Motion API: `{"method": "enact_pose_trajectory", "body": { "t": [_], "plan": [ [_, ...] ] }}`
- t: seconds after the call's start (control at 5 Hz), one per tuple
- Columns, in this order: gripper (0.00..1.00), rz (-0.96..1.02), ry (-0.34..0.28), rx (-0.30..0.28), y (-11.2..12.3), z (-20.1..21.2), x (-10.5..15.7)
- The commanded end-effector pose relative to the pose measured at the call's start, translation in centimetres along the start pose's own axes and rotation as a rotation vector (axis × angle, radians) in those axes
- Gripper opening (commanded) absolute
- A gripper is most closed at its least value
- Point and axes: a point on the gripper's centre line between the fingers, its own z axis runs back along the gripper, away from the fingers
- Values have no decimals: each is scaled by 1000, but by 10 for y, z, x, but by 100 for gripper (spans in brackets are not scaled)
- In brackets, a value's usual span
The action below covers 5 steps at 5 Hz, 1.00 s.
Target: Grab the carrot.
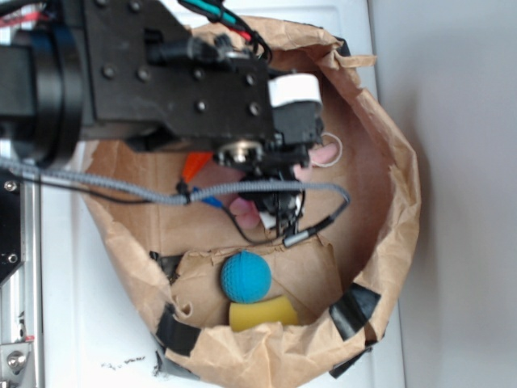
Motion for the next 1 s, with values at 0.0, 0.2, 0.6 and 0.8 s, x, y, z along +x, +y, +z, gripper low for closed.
{"method": "enact_pose_trajectory", "body": {
  "t": [0.0,0.2,0.6,0.8],
  "plan": [
    [100,18,-39,76,22,-20,0],
    [100,-5,4,36,34,8,-18],
    [100,140,101,-1,50,44,-25],
    [100,188,117,-30,56,27,-32]
  ]
}}
